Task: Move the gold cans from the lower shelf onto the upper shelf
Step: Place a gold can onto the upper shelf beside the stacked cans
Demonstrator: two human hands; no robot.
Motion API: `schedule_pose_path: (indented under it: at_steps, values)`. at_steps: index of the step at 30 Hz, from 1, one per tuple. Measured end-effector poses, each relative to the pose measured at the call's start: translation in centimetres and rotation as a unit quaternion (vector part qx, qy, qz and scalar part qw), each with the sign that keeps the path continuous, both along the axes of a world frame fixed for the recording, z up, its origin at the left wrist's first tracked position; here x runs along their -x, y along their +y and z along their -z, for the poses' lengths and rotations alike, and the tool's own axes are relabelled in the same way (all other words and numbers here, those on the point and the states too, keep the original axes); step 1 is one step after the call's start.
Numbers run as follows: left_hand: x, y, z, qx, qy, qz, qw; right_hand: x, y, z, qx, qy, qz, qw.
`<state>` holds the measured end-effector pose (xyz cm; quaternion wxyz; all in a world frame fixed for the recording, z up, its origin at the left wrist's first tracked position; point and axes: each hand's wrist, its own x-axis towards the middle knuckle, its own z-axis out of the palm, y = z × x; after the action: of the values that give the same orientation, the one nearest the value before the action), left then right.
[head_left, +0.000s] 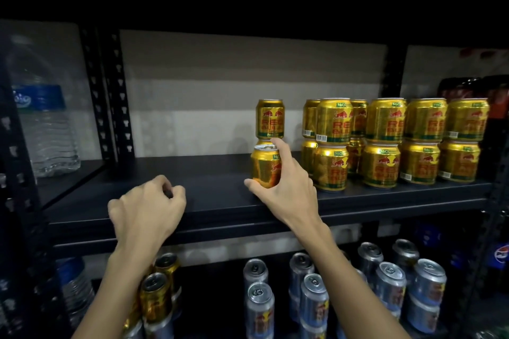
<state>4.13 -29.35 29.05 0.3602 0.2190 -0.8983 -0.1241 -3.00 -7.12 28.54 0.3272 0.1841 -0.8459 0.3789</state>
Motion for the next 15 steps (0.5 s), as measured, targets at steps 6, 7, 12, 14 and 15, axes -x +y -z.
schedule_pose_path:
  at_steps: [6,7,12,14,15]
  values:
    - [0.97,-0.54,-0.8,0.031,-0.13,0.05,0.99,-0.05,-0.06,-0.14,-0.008,-0.016,-0.002,1.0]
    - [0.96,-0.59,-0.79,0.03,-0.146,0.054,0.987,-0.05,-0.14,-0.2,-0.012,-0.02,0.001,1.0]
    - [0.72,-0.71,-0.84,0.026,-0.166,0.068,0.983,-0.01,-0.69,-0.4,-0.02,-0.046,0.027,0.998]
    - [0.65,-0.72,-0.84,0.023,-0.166,0.07,0.983,-0.14,-0.84,-0.39,-0.017,-0.054,0.035,0.998]
    - [0.65,-0.72,-0.81,0.023,-0.165,0.071,0.984,-0.18,-0.94,-0.4,-0.016,-0.057,0.039,0.997]
